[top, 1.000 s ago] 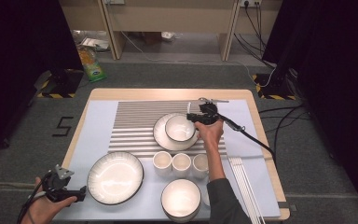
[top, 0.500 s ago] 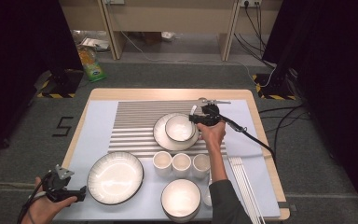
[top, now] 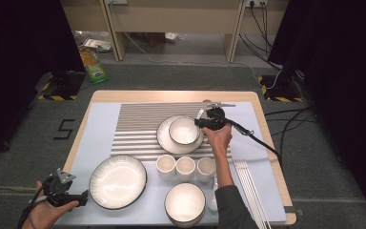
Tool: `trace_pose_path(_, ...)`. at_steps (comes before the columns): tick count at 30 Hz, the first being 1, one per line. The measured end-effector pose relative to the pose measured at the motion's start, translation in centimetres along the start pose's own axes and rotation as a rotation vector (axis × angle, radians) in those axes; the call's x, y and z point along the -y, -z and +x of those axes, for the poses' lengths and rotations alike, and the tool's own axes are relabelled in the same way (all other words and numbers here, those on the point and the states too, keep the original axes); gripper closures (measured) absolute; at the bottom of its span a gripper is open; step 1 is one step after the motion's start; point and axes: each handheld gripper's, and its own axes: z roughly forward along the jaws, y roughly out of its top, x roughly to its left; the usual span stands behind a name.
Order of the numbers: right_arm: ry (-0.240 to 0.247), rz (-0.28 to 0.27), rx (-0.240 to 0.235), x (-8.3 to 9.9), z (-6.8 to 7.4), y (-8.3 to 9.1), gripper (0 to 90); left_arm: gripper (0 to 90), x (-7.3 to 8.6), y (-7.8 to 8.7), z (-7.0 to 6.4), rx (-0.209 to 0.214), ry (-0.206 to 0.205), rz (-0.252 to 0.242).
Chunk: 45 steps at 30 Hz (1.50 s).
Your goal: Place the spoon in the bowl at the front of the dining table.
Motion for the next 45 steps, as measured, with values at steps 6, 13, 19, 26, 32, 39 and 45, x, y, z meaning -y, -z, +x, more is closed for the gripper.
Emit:
trace_pose_path(6, 0.002, 0.003, -0.004, 0.0, 0.1, -0.1, 75.8, 0.1, 0.0, 0.0, 0.0, -0.001, -0.001, 0.000)
trace_pose_path(13, -0.003, -0.001, -0.003, -0.2, 0.0, 0.1, 74.4, 0.1, 0.0, 0.0, 0.0, 0.001, 0.001, 0.001)
trace_pose_path(19, 0.006, 0.004, 0.008, -0.3, 0.1, 0.0, 73.2, 0.1, 0.0, 0.0, 0.1, 0.003, 0.002, 0.003)
trace_pose_path(26, 0.014, 0.011, 0.028, -0.7, 0.5, -0.2, 70.9, 0.1, 0.0, 0.0, 0.1, 0.006, 0.004, 0.001)
trace_pose_path(32, -0.001, 0.016, 0.040, -0.7, 0.6, -0.4, 68.7, 0.1, 0.0, 0.0, 0.1, 0.004, 0.003, 0.001)
trace_pose_path(39, -0.034, -0.011, 0.062, -1.0, 0.5, -0.4, 56.0, 0.1, 0.0, 0.0, 0.1, 0.004, 0.003, 0.001)
trace_pose_path(45, -0.054, -0.009, 0.073, -1.1, 0.5, -0.7, 51.2, 0.0, 0.0, 0.0, 0.1, 0.004, 0.003, 0.001)
